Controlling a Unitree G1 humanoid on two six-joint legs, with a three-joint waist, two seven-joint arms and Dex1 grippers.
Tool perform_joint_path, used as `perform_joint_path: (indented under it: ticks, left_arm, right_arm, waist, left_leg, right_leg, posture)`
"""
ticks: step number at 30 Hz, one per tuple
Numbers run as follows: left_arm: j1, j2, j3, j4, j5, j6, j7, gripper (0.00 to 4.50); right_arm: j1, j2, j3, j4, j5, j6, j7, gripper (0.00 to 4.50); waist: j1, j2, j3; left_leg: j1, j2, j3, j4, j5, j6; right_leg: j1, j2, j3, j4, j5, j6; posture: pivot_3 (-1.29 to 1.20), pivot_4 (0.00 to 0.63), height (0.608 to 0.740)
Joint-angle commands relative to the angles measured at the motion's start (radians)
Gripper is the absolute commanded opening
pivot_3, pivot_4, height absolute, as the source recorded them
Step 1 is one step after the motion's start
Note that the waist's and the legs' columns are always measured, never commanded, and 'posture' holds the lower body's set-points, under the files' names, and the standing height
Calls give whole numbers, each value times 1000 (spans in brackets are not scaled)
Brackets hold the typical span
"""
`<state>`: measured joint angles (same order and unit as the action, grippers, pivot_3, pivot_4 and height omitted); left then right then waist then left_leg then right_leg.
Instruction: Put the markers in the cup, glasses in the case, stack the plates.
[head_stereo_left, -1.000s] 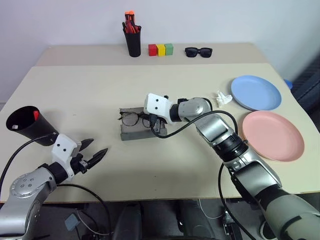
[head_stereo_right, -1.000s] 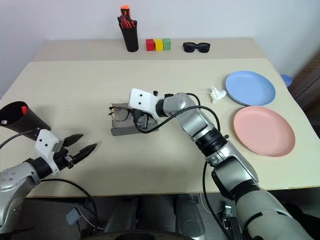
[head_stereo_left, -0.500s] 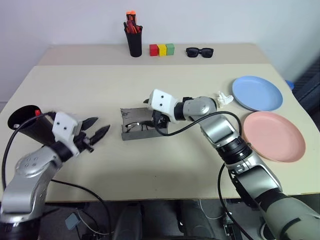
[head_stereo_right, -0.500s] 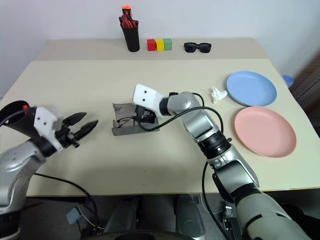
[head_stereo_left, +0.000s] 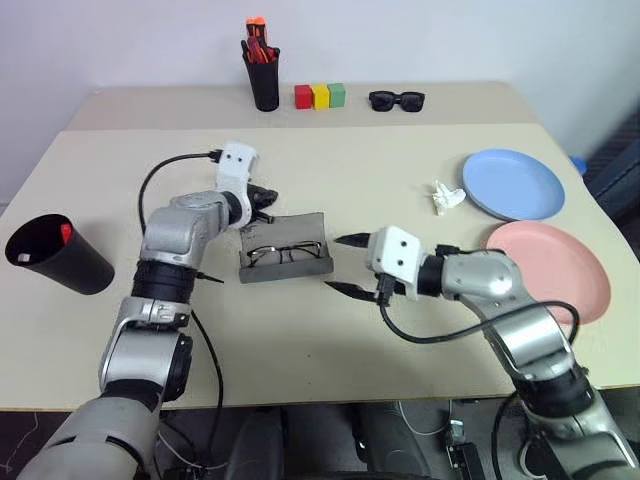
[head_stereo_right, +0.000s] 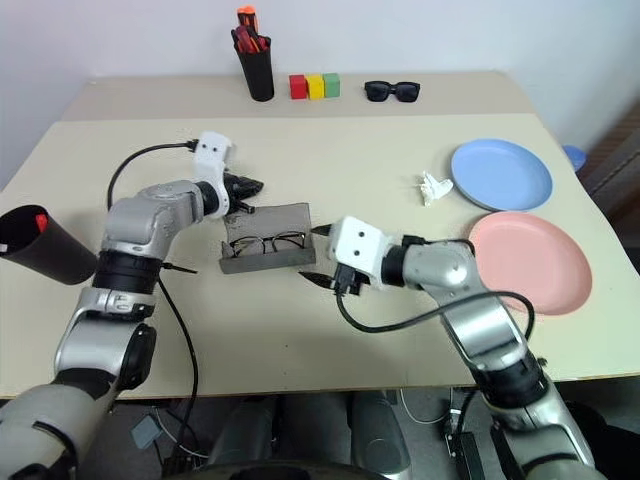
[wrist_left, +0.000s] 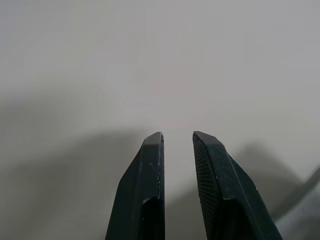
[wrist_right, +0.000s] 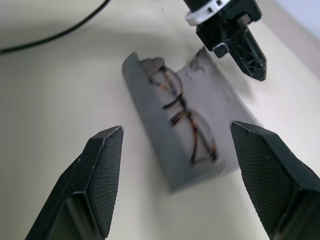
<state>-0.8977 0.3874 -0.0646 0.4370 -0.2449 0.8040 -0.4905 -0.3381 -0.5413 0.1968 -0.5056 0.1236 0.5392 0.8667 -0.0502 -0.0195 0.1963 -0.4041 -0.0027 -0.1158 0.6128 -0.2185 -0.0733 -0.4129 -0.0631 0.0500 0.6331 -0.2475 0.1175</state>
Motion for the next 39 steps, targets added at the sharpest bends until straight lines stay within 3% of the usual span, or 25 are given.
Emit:
perform_joint_path:
  ticks: [1,6,11,18,24,31,39]
  left_arm:
    - [-43,16,-29,73,21,-8,-88,896]
    - [2,66,-86,-20,24,-34,-243,896]
    - [127,163,-89,-239,3,-65,-359,896]
    - [303,270,-70,-508,-31,-24,-412,896]
    - [484,344,-48,-696,-52,-42,-419,896]
    - [537,176,95,-716,-105,-316,-326,896]
    - [578,130,71,-774,-124,-330,-304,896]
  right_arm:
    - [58,34,-90,-109,74,110,-86,3451]
    - [91,48,-133,-138,116,181,-156,3451]
    - [80,56,-143,-81,118,192,-208,3451]
    - [30,72,-170,36,116,199,-279,3451]
    - [-102,15,-242,200,62,172,-353,3451]
    - [-260,-197,-107,692,-244,-64,-455,3451]
    - [-517,-137,-49,1319,-332,-318,-507,3451]
  waist:
    - [0,0,0]
    - [3,0,0]
    - [3,0,0]
    - [7,0,0]
    - [7,2,0]
    - [24,1,0]
    - [2,2,1]
  left_leg:
    - [0,0,0,1,0,0]
    - [0,0,1,2,0,0]
    - [0,0,1,1,0,0]
    - [0,0,1,1,0,0]
    - [0,0,1,1,0,0]
    - [-2,0,3,2,0,0]
    - [0,0,4,1,0,0]
  right_leg:
    - [0,0,0,0,0,0]
    - [1,0,1,-1,0,0]
    - [1,-1,1,-1,0,0]
    - [1,-1,1,-2,0,0]
    - [1,-1,1,-2,0,0]
    - [2,-2,1,-4,-2,-4]
    - [1,-2,2,-3,0,0]
  posture:
    - [0,150,740]
    - [0,150,740]
    - [0,150,740]
    - [0,150,740]
    - [0,150,740]
    - [0,150,740]
    - [0,150,740]
